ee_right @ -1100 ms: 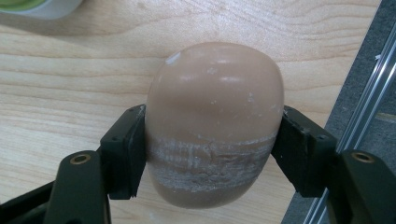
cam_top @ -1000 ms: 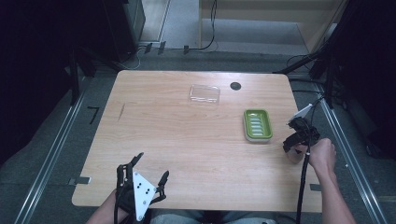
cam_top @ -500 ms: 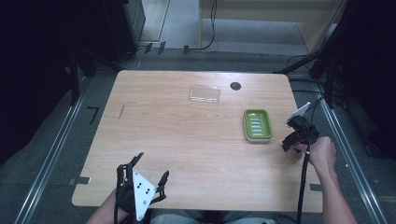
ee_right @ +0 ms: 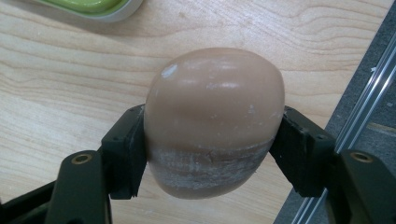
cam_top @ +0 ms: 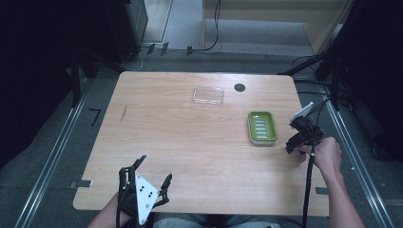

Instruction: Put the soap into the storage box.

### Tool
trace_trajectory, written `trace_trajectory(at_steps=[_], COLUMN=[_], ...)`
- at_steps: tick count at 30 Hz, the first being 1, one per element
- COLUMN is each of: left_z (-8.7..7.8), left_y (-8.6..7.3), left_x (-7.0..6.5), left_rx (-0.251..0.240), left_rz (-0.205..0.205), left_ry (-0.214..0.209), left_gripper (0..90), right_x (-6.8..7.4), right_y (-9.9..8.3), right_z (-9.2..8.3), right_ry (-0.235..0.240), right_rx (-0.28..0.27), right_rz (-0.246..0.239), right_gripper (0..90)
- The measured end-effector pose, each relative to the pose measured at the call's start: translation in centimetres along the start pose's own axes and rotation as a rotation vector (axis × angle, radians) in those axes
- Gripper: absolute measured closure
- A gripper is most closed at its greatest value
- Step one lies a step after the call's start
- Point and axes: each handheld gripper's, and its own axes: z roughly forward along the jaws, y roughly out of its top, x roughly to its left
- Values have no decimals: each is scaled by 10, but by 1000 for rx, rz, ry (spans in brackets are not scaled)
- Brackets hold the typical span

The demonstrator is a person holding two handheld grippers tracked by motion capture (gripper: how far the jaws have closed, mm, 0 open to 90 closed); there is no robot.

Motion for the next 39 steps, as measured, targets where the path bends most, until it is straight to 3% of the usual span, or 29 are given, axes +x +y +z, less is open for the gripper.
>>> trace_trajectory(at_steps=[39], left_z=[0], left_y=[0], left_x=[0], left_rx=[1], left_rz=[8], left_ry=[-2], left_gripper=[140], right_x=[1], right_y=[30], right_z=[-23], right_ry=[20], right_rx=[-3], right_rz=[-42], right_gripper=[340])
